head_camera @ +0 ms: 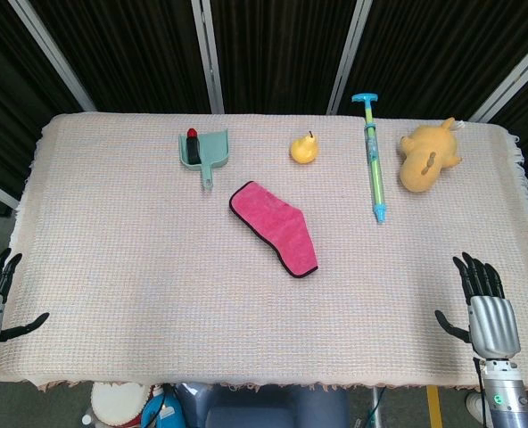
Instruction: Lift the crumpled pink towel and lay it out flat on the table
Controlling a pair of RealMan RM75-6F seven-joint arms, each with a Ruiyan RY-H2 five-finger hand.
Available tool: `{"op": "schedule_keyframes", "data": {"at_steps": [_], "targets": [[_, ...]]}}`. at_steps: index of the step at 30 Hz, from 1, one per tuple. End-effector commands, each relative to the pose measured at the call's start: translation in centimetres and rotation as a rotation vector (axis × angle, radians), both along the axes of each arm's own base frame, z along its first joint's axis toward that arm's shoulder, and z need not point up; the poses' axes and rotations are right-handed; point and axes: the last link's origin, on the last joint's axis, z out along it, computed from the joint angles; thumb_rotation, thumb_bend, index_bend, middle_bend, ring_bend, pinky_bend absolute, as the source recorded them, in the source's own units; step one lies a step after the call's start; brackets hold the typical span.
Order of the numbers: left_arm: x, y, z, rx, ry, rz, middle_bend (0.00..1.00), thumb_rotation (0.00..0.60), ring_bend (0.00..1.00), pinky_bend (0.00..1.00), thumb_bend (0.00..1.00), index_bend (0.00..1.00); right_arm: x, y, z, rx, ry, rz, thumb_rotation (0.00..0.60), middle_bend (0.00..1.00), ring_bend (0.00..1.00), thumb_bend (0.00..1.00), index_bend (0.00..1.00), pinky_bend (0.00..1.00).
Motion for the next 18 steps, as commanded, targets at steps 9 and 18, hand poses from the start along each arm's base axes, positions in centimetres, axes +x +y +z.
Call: {"op": "schedule_keyframes", "data": {"at_steps": [9,18], "targets": [[0.05,0.02,0.01,-0.003,-0.005,-0.002,0.0,0.6,0.0,0.0,0.0,0.0,-0.14,-0.01,0.05,0.004,-0.006,-0.01,0.6,0.0,0.0,0.28,0.0,0.0],[0.01,0.17,0.05,-0.001,-0.011,0.003,0.0,0.6,0.0,0.0,0.0,0.0,0.07,0.0,-0.18,0.016,-0.009,-0.002,0.6,0.0,0.0,0.28,0.0,0.0]]}}
